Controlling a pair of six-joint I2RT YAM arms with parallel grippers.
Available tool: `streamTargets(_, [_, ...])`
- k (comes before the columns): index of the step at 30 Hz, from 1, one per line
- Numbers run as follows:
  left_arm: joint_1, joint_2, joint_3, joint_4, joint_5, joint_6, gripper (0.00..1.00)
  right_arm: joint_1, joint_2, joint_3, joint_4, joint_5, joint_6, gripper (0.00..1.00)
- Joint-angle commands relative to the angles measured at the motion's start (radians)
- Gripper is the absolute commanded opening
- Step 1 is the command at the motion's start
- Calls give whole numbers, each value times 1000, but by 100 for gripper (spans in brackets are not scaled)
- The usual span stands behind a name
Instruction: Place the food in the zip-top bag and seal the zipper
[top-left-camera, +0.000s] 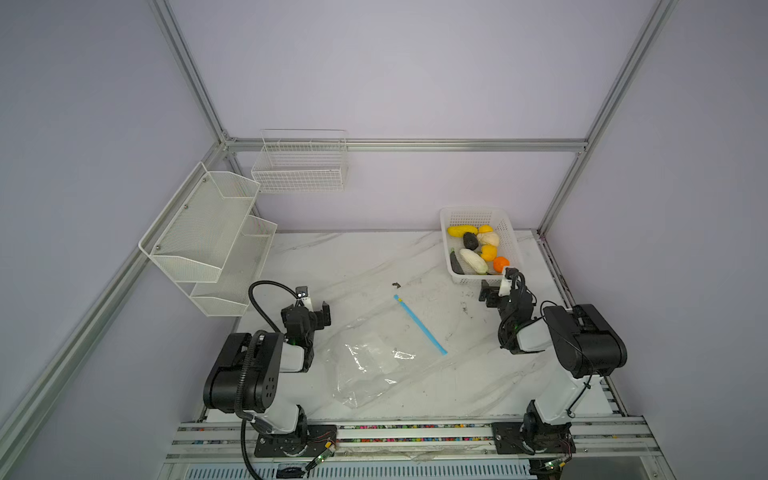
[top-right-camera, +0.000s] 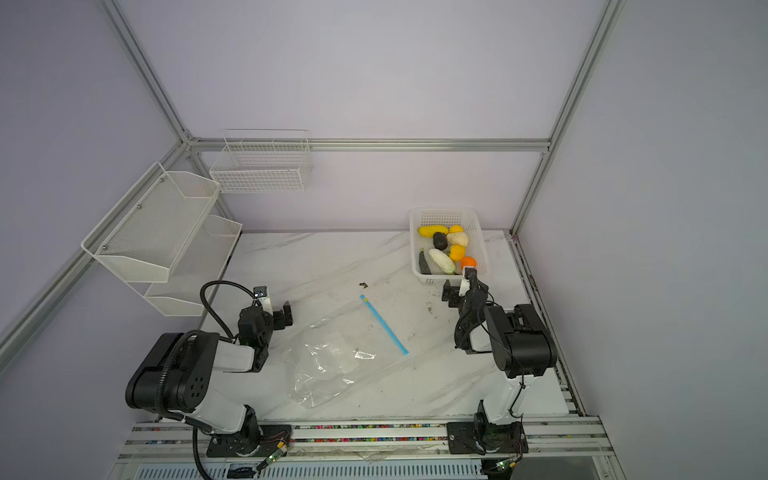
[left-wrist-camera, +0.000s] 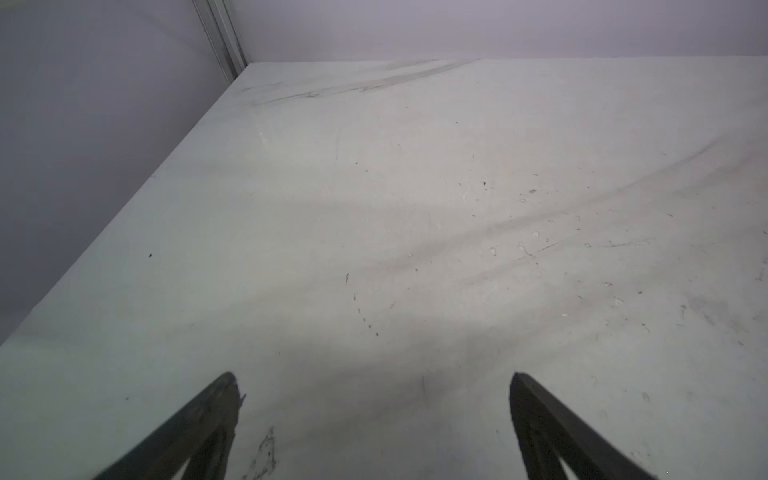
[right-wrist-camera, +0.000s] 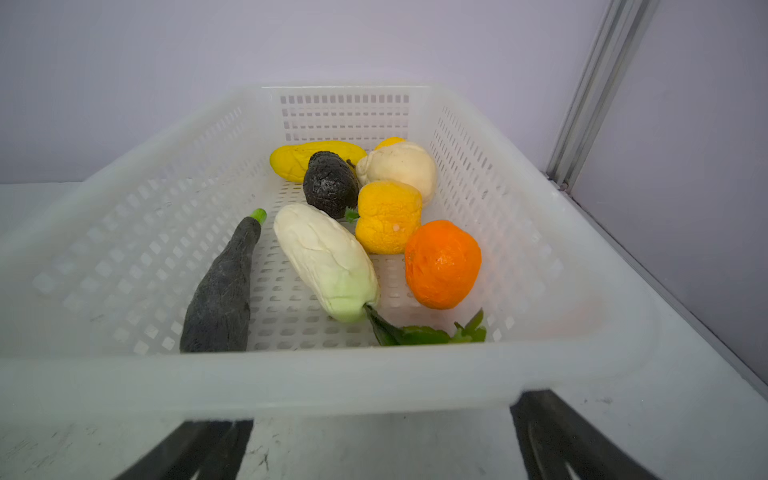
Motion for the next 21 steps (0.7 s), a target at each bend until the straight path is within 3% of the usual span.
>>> streamTargets(1, [7, 0, 76, 73, -14, 19, 100, 4, 0, 18, 97, 13, -1, 97])
streamTargets(21, [6, -1, 76, 75, -15, 19, 100, 1, -5, 12, 102, 12, 0, 97])
